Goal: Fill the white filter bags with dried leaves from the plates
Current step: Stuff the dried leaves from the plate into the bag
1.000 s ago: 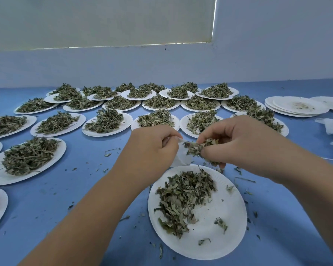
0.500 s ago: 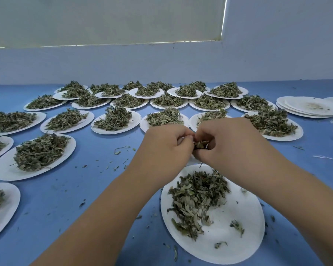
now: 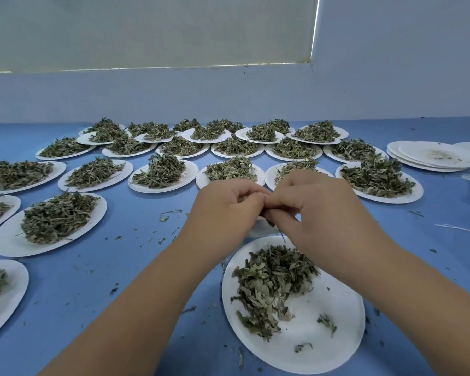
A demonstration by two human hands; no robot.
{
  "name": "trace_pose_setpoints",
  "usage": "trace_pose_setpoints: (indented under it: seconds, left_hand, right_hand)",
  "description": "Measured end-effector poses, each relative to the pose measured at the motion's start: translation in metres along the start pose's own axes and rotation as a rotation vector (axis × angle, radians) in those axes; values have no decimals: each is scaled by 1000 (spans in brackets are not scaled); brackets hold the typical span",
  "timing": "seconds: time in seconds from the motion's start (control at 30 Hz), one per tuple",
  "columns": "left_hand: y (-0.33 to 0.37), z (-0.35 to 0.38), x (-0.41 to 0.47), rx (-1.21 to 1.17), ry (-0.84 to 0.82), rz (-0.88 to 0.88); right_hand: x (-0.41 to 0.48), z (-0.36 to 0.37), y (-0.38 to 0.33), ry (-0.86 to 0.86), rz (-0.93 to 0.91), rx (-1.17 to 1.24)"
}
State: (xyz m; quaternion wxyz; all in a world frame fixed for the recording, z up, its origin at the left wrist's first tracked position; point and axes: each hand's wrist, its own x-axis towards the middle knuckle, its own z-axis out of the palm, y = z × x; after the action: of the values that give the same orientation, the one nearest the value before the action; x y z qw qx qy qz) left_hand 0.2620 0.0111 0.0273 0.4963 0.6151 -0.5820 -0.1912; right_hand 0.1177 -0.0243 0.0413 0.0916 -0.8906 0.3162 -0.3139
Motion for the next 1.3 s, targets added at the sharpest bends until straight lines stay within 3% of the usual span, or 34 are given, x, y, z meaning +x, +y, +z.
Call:
trace_pose_setpoints:
  seconds: [0.13, 0.33, 0.6, 0.67, 0.77, 0.87, 1.07, 1.3]
  left_hand:
    - [2, 1, -1, -19, -12, -17]
    - [1, 2, -3, -13, -21, -22]
    - [0, -2, 0, -29, 74, -28]
    - [0, -2, -1, -33, 93, -29]
    - [2, 0, -3, -22, 81, 35]
    - [5, 5, -6, -10, 61, 90]
    - [8, 11, -10, 55, 57, 153]
    - [4, -2, -4, 64, 106, 142]
  right_hand:
    - [0, 4, 5, 75, 8, 128]
    - [0, 5, 11, 44, -39, 134]
    - [3, -4, 18, 230, 77, 405]
    - [6, -5, 26, 162, 181, 392]
    - [7, -4, 36, -77, 337, 544]
    - [7, 2, 37, -227, 378, 687]
    - [14, 23, 27, -95, 356, 508]
    - [7, 14, 28, -118, 285, 726]
